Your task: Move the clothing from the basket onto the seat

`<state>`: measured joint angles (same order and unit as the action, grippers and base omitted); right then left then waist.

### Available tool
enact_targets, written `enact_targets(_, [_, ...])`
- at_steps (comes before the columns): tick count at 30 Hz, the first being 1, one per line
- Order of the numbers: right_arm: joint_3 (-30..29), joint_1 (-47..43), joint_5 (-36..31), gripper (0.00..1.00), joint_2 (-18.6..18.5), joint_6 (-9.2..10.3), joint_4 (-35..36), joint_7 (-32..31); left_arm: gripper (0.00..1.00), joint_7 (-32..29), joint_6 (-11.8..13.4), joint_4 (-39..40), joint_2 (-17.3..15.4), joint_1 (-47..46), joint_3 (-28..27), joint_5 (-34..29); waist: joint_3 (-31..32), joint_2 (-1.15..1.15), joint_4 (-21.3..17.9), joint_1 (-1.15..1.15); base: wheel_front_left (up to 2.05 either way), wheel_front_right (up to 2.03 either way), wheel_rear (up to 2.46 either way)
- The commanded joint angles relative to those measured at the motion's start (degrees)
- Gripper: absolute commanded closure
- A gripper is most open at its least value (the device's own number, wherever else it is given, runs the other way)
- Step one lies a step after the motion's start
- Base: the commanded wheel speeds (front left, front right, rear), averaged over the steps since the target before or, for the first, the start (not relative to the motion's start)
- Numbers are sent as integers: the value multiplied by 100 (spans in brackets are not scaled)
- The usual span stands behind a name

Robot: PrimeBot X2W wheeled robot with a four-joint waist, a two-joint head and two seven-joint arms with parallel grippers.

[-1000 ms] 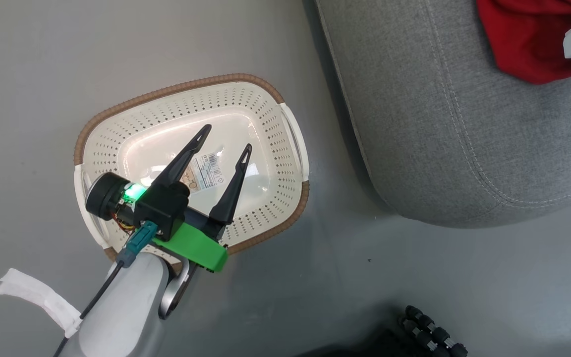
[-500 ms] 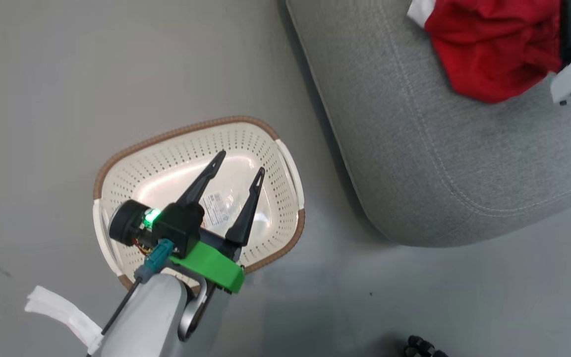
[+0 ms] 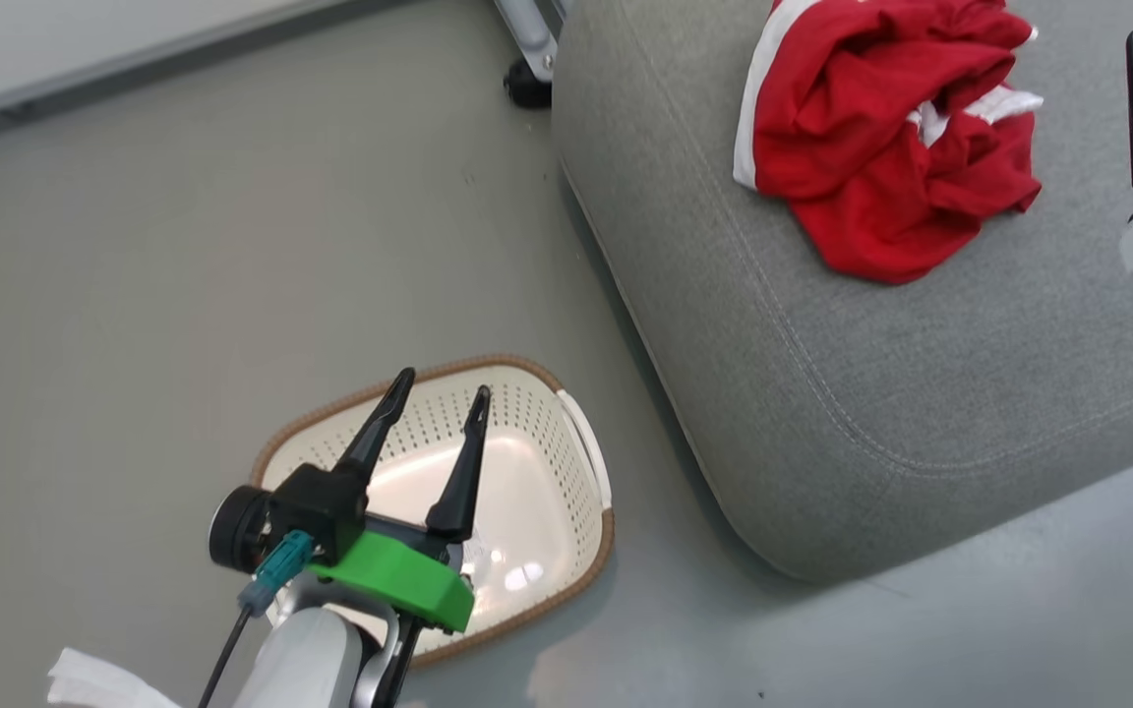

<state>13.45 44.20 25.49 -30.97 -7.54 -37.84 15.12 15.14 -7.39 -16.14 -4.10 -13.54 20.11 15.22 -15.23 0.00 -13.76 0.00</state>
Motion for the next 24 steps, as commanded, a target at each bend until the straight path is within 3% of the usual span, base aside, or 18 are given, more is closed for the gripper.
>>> enact_targets(1, [-81,-218,3,0,8,10,196,3,0,-1,-15,25,33,148,-93,88,626,0,121,0,0,0,0])
enact_targets(6, [-359,-770,168,0,147,10,922,3,0,-1,-15,95,72,404,-281,79,1065,0,286,0,0,0,0])
enact_targets(15, [-178,-1754,-100,0,396,10,2230,3,0,-1,-15,321,109,817,-587,114,1577,0,632,0,0,0,0])
enact_targets(24, [-293,-2862,-276,0,1059,10,2944,2,0,-1,-15,410,114,1081,-882,100,1928,0,1254,0,0,0,0])
